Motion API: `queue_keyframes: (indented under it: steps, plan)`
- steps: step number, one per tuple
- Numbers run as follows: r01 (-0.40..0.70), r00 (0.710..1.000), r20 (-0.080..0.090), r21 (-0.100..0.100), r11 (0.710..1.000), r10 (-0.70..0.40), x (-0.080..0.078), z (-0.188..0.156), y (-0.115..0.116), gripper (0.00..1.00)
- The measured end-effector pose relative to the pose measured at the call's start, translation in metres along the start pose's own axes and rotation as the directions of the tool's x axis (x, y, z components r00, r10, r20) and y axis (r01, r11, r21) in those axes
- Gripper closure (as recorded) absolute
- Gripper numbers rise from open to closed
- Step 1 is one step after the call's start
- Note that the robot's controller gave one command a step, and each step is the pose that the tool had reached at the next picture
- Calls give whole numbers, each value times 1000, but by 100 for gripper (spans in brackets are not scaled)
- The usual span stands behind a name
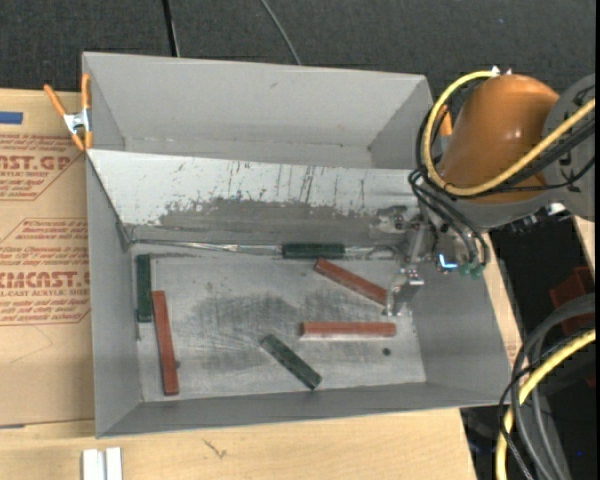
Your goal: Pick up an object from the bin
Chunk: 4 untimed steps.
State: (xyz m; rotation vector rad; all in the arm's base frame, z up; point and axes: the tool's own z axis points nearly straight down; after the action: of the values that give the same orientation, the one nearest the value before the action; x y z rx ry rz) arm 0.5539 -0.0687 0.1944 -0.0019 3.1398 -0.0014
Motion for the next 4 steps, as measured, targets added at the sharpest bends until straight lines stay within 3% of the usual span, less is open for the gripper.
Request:
queue_keyframes:
  steps: [1,2,3,4]
  plan:
    - [23,1000,6,1,1000,-23,-5,61,3,0]
    - [102,994,27,3,995,-102,0,116,5,100]
    - [104,995,6,0,995,-104,6,122,5,0]
    - [102,994,30,3,995,-102,-1,116,5,100]
